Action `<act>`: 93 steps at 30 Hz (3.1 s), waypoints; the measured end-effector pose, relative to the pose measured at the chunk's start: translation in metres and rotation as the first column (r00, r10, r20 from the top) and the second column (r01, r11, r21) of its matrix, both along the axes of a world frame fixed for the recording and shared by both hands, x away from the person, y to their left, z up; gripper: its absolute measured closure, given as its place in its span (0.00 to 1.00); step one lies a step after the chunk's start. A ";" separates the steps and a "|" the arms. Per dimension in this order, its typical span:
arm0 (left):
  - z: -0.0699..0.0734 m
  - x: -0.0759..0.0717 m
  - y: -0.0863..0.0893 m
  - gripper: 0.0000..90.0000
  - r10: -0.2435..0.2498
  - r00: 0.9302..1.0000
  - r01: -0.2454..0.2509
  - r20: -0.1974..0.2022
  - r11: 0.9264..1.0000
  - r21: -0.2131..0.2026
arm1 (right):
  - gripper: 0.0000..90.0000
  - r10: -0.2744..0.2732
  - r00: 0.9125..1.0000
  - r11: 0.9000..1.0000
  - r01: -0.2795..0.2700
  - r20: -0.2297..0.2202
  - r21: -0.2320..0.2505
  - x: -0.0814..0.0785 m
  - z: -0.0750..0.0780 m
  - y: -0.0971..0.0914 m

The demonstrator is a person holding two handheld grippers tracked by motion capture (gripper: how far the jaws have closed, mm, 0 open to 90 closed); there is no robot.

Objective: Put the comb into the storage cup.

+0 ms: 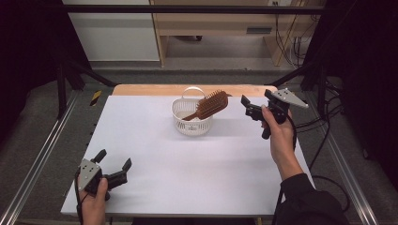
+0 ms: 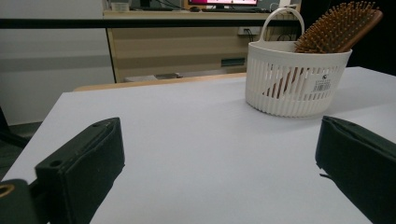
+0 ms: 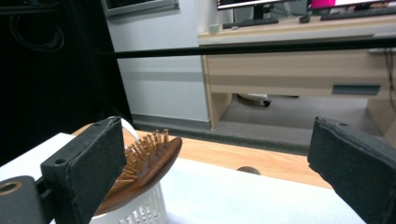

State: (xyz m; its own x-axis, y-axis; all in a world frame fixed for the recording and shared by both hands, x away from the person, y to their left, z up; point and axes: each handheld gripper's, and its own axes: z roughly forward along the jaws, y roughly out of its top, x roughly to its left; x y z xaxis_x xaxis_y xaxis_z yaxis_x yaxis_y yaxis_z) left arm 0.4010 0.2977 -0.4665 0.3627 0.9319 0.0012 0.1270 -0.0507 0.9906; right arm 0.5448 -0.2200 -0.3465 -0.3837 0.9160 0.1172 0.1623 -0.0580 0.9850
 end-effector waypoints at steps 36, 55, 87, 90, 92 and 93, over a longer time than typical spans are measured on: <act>0.002 -0.001 0.003 0.01 -0.003 1.000 0.003 0.013 1.000 -0.018 | 0.04 -0.018 0.995 0.998 0.024 0.098 -0.064 -0.041 -0.019 -0.030; 0.003 -0.002 0.005 0.01 -0.023 0.999 0.024 0.034 0.999 -0.029 | 0.04 -0.028 0.996 0.996 0.035 0.086 -0.080 -0.075 -0.055 -0.056; 0.005 -0.005 0.007 0.01 -0.039 0.998 0.042 0.056 0.998 -0.046 | 0.04 0.023 0.999 0.993 -0.019 0.033 -0.115 -0.107 -0.098 -0.060; 0.005 -0.005 0.006 0.01 -0.043 0.997 0.046 0.058 0.998 -0.046 | 0.04 0.037 0.999 0.992 -0.033 0.035 -0.122 -0.109 -0.101 -0.059; 0.005 -0.005 0.006 0.01 -0.046 0.997 0.049 0.060 0.998 -0.045 | 0.04 0.044 0.998 0.991 -0.039 0.037 -0.127 -0.110 -0.102 -0.057; 0.005 -0.005 0.005 0.01 -0.046 0.997 0.049 0.060 0.998 -0.045 | 0.04 0.049 0.998 0.991 -0.044 0.039 -0.125 -0.110 -0.103 -0.056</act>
